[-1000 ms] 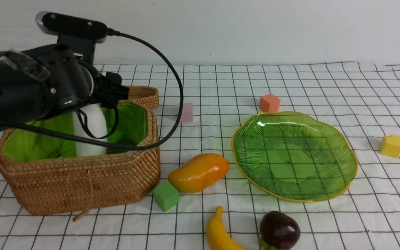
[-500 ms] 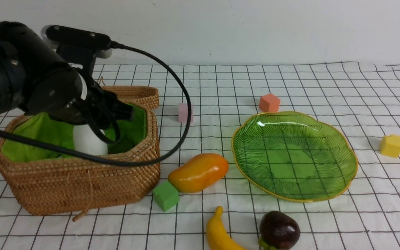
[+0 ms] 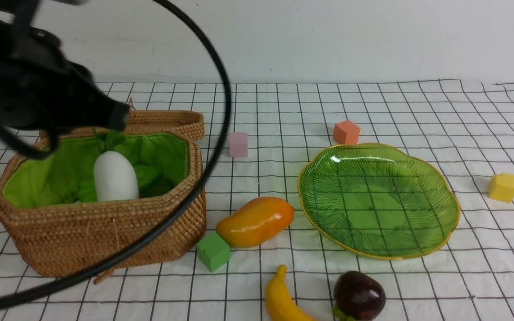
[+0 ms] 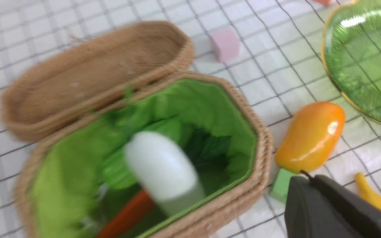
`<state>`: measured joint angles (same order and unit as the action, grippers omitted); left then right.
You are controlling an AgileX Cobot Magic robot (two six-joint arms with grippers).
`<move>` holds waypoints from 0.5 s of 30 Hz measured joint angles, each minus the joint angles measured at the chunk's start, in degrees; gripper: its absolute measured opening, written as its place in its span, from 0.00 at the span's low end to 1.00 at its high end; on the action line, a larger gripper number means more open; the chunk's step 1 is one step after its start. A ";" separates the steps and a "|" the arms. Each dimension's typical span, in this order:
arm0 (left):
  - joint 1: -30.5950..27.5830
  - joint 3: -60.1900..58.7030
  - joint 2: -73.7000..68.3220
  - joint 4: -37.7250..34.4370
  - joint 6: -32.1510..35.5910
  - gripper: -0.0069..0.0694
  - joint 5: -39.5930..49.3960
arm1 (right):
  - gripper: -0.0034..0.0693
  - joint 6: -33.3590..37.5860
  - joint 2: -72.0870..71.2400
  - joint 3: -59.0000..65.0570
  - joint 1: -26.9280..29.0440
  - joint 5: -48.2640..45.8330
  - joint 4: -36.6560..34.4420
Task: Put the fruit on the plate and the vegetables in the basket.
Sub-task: Use the right arm to grab a mangosteen and put it into the right plate
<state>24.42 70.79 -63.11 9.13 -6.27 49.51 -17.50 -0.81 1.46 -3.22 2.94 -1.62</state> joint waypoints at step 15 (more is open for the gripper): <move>0.00 -27.94 29.60 3.86 -24.33 0.07 3.86 | 0.38 -6.00 14.37 -31.94 0.00 -4.06 2.48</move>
<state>24.42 42.85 -33.51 12.99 -30.60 53.37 -23.50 13.56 -30.48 -3.22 -1.13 0.86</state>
